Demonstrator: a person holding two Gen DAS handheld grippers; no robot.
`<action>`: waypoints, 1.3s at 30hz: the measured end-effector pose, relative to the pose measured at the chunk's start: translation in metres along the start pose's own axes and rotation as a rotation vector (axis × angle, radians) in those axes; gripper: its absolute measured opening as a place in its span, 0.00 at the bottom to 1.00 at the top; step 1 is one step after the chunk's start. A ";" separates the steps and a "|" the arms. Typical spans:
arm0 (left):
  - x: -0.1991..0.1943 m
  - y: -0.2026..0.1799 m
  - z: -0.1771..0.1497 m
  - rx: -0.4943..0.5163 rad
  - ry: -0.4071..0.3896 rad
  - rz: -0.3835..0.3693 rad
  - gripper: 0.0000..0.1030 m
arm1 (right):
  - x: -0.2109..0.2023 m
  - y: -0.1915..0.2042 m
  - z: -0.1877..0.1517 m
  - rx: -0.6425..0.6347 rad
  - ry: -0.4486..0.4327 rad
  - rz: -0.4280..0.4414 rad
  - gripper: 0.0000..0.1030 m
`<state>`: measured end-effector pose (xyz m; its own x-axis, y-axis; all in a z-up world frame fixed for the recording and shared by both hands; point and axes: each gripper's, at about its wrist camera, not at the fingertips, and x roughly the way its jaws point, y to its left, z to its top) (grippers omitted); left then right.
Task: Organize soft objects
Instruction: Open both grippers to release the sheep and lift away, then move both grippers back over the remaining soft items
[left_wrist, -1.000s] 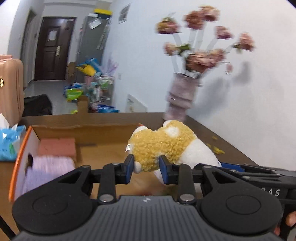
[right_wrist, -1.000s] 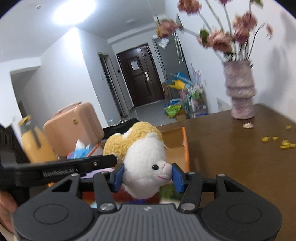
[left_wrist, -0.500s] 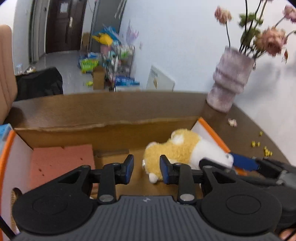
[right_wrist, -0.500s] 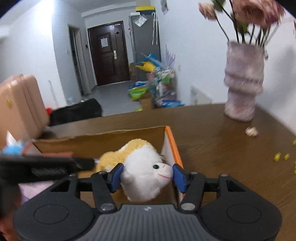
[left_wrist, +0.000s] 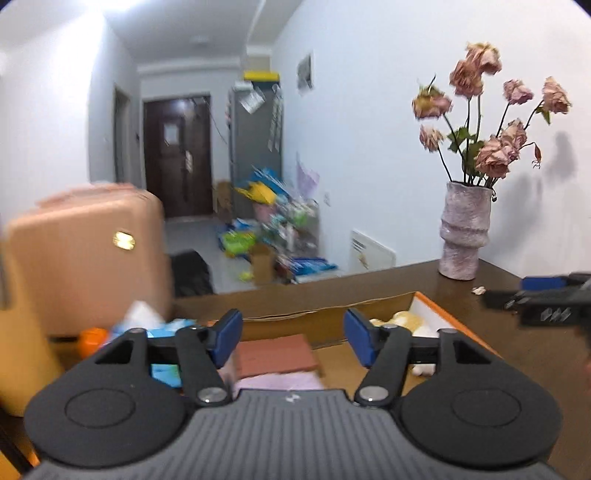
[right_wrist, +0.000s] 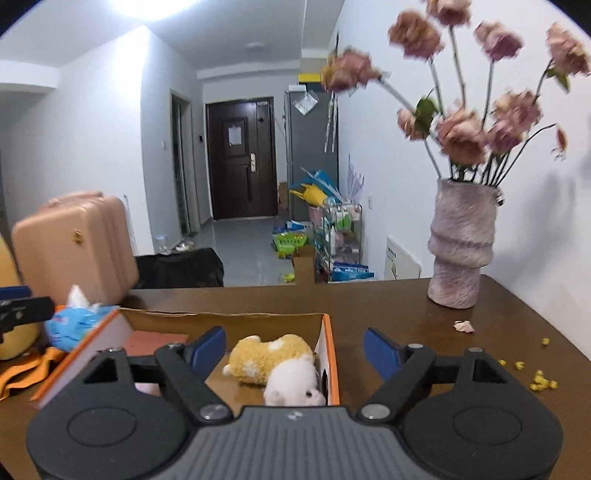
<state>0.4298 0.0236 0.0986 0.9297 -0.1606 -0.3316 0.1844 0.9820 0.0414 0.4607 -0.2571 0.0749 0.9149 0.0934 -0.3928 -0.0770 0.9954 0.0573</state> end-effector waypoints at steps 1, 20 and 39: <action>-0.014 0.000 -0.005 0.010 -0.010 0.012 0.68 | -0.016 0.000 -0.003 -0.006 -0.009 0.015 0.79; -0.232 -0.035 -0.148 -0.041 -0.036 0.105 0.83 | -0.253 0.014 -0.145 -0.089 -0.132 0.108 0.86; -0.200 -0.058 -0.156 -0.062 0.058 -0.001 0.84 | -0.231 0.019 -0.170 -0.070 -0.046 0.155 0.85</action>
<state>0.1834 0.0139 0.0152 0.9092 -0.1578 -0.3854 0.1639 0.9863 -0.0172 0.1806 -0.2560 0.0110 0.9069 0.2462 -0.3421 -0.2444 0.9684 0.0490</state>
